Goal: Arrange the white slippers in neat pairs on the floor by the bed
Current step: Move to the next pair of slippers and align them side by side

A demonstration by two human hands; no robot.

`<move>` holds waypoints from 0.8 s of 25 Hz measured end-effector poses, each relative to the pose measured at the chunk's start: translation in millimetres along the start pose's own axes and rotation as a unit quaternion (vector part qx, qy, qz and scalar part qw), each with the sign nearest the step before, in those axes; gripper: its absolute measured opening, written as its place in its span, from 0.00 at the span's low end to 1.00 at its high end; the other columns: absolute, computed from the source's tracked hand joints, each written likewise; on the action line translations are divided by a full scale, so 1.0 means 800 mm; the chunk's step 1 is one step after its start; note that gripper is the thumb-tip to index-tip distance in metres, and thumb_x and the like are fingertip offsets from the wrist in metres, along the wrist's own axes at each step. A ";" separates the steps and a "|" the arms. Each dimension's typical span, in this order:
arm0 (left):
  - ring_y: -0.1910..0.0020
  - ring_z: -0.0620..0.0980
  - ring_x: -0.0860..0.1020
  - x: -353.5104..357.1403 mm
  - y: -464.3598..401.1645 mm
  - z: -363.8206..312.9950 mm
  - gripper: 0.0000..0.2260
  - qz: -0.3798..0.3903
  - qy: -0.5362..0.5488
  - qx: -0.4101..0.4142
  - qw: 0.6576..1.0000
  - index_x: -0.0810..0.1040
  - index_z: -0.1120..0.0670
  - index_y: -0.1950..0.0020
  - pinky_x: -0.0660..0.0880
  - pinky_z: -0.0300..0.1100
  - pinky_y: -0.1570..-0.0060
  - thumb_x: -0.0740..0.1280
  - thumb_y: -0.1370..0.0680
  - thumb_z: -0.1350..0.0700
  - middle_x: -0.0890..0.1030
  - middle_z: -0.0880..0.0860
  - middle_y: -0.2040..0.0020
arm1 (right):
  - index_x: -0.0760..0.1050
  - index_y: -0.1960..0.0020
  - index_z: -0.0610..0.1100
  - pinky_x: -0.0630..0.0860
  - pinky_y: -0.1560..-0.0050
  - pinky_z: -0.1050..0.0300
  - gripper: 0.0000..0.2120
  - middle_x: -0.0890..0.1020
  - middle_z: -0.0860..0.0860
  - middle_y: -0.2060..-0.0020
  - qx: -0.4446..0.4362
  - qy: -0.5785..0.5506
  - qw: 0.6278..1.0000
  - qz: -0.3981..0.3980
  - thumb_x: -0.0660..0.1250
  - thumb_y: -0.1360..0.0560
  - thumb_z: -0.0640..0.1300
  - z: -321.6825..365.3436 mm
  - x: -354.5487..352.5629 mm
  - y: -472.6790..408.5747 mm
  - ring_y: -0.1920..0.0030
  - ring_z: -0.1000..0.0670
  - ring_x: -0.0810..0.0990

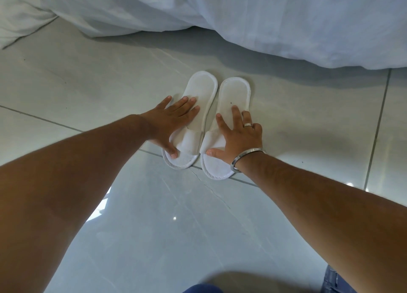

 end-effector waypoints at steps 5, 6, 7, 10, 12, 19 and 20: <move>0.23 0.50 0.29 -0.003 -0.003 0.001 0.69 0.015 0.008 -0.006 1.000 0.26 0.46 0.23 0.38 0.62 0.24 0.71 0.44 0.24 0.29 0.50 0.21 | 0.45 0.24 0.57 0.59 0.36 0.39 0.50 0.45 0.43 0.23 0.003 0.009 1.000 -0.002 0.57 0.38 0.78 -0.001 0.005 -0.002 0.26 0.37 0.49; 0.23 0.50 0.29 -0.003 -0.003 0.001 0.69 0.020 0.008 -0.008 1.000 0.26 0.46 0.24 0.37 0.62 0.24 0.72 0.43 0.24 0.28 0.51 0.21 | 0.45 0.24 0.57 0.59 0.36 0.39 0.50 0.45 0.43 0.23 0.004 0.008 1.000 0.000 0.57 0.38 0.78 -0.001 0.005 -0.003 0.26 0.37 0.49; 0.23 0.51 0.28 -0.003 -0.002 0.000 0.69 0.024 0.005 -0.010 1.000 0.25 0.46 0.24 0.37 0.61 0.24 0.72 0.43 0.25 0.28 0.51 0.21 | 0.44 0.24 0.57 0.58 0.35 0.39 0.50 0.45 0.43 0.23 0.003 0.006 1.000 0.001 0.57 0.38 0.78 -0.002 0.006 -0.004 0.26 0.36 0.49; 0.24 0.52 0.27 -0.006 -0.001 -0.004 0.69 0.036 -0.012 -0.022 0.999 0.23 0.48 0.25 0.35 0.59 0.25 0.73 0.42 0.25 0.26 0.52 0.22 | 0.43 0.24 0.56 0.56 0.33 0.38 0.50 0.45 0.43 0.23 -0.006 0.012 1.000 0.007 0.55 0.38 0.78 -0.001 0.004 -0.002 0.25 0.37 0.49; 0.25 0.52 0.26 -0.013 0.007 -0.009 0.70 0.048 -0.009 -0.034 0.998 0.24 0.49 0.25 0.33 0.57 0.25 0.72 0.43 0.24 0.25 0.52 0.23 | 0.42 0.24 0.56 0.51 0.30 0.36 0.49 0.43 0.43 0.22 -0.021 0.012 1.000 0.006 0.53 0.36 0.78 -0.003 -0.006 0.003 0.24 0.37 0.47; 0.20 0.59 0.39 -0.082 0.010 -0.117 0.49 -0.081 0.115 -0.138 0.980 0.36 0.56 0.20 0.43 0.57 0.22 0.58 0.25 0.29 0.36 0.58 0.19 | 0.52 0.23 0.46 0.57 0.29 0.36 0.43 0.55 0.39 0.23 -0.139 0.051 0.987 -0.063 0.65 0.29 0.64 -0.138 -0.127 0.129 0.25 0.35 0.56; 0.20 0.59 0.40 -0.098 -0.011 -0.165 0.46 -0.091 0.123 -0.130 0.980 0.37 0.56 0.20 0.43 0.57 0.22 0.57 0.23 0.32 0.37 0.58 0.19 | 0.54 0.24 0.45 0.60 0.31 0.35 0.42 0.58 0.38 0.24 -0.107 0.050 0.991 -0.067 0.66 0.29 0.62 -0.182 -0.140 0.165 0.26 0.34 0.58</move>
Point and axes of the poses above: each hand's wrist, its own y-axis away from the middle knuckle, its own x-axis out of the palm, z = x × y, the point moved 7 cm from there along -y, towards the middle knuckle
